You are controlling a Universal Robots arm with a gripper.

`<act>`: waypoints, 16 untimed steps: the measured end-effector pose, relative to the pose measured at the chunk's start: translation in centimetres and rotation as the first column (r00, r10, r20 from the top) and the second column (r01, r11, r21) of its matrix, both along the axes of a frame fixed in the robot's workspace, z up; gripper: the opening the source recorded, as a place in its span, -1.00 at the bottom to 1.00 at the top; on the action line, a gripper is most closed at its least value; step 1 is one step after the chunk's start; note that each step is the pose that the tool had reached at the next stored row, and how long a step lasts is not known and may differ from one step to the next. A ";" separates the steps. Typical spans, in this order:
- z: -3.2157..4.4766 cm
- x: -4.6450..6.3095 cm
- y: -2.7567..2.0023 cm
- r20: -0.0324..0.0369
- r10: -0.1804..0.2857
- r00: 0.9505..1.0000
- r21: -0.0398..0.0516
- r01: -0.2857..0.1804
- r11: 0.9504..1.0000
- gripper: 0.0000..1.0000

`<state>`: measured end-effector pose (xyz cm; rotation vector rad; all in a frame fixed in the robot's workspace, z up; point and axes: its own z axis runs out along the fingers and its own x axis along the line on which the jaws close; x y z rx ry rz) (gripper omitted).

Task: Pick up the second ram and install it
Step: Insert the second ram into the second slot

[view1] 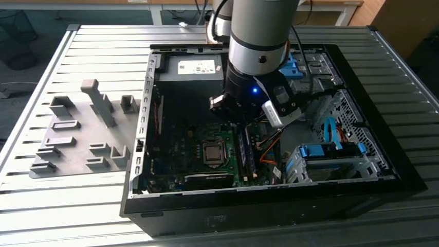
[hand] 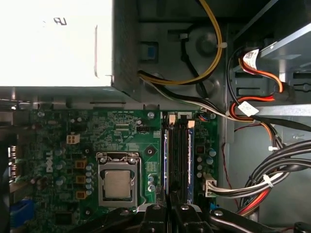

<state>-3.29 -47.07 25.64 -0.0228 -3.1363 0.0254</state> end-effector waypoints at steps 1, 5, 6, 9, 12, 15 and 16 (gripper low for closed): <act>-0.18 0.0 0.00 0.000 0.000 1.000 0.000 0.000 1.000 -0.72; -0.91 0.0 0.00 0.000 0.001 1.000 0.000 -0.001 1.000 -0.72; -1.09 0.1 0.00 0.000 0.001 1.000 0.000 -0.001 1.000 -0.72; -1.35 0.1 0.00 0.000 0.001 1.000 0.000 -0.001 1.000 -0.72; -1.36 0.1 0.00 0.000 0.001 1.000 0.000 -0.001 1.000 -0.72; -1.62 0.2 0.00 0.000 0.001 1.000 0.000 -0.001 1.000 -0.72; -1.79 0.3 0.00 0.000 0.001 1.000 0.000 -0.001 1.000 -0.72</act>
